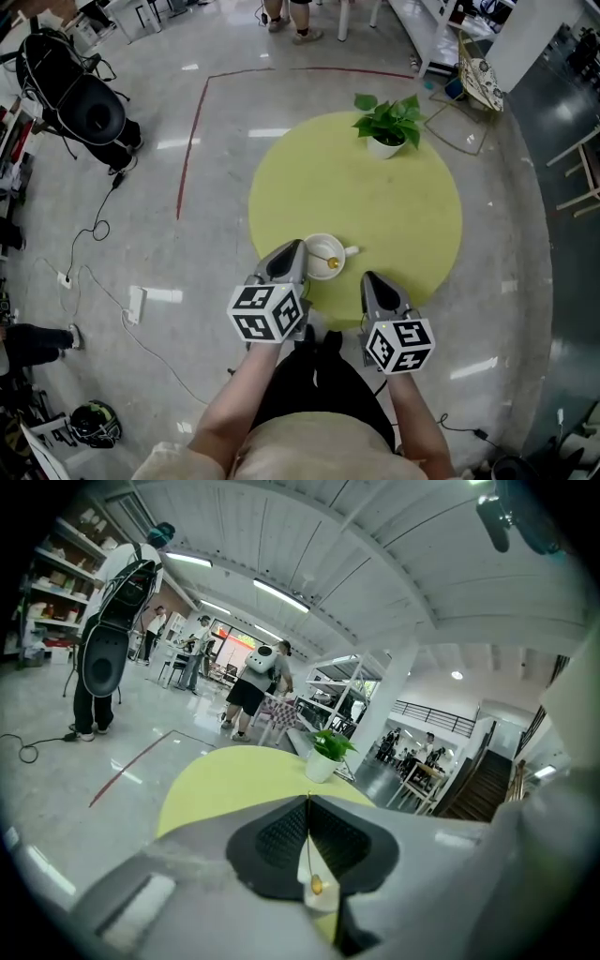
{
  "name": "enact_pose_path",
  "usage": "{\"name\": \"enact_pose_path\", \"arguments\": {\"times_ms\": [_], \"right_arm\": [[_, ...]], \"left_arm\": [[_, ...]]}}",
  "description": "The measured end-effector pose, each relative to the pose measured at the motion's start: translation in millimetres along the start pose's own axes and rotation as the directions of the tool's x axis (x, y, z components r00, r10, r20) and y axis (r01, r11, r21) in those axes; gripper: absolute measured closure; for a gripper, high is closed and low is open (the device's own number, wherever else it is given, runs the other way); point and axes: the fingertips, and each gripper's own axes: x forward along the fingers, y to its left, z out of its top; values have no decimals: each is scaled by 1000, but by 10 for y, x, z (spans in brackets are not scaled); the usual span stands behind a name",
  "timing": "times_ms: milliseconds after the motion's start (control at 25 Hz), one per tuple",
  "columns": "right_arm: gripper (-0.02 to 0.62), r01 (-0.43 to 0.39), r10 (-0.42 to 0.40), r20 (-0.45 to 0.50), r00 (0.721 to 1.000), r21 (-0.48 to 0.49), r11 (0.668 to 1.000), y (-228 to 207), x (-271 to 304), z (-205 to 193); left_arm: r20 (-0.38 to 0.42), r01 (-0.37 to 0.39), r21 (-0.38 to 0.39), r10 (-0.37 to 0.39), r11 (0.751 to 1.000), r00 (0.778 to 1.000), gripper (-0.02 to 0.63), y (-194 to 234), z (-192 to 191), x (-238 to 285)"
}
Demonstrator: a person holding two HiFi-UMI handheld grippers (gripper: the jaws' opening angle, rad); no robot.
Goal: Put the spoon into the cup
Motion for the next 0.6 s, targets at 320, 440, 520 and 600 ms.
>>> {"name": "enact_pose_path", "arguments": {"times_ms": [320, 440, 520, 600], "right_arm": [[595, -25, 25, -22, 999, 0, 1000, 0, 55, -42], [595, -30, 30, -25, 999, -2, 1000, -11, 66, -50], [595, -32, 32, -29, 999, -4, 999, -15, 67, -51], [595, -34, 34, -32, 999, -4, 999, -16, 64, -54]], "left_arm": [[-8, -31, -8, 31, 999, 999, 601, 65, -71, 43], [-6, -41, -14, 41, 999, 999, 601, 97, -99, 41], [-2, -47, -21, 47, 999, 999, 601, 126, -106, 30], [-1, -53, -26, 53, 998, 999, 601, 154, -112, 19]]}}
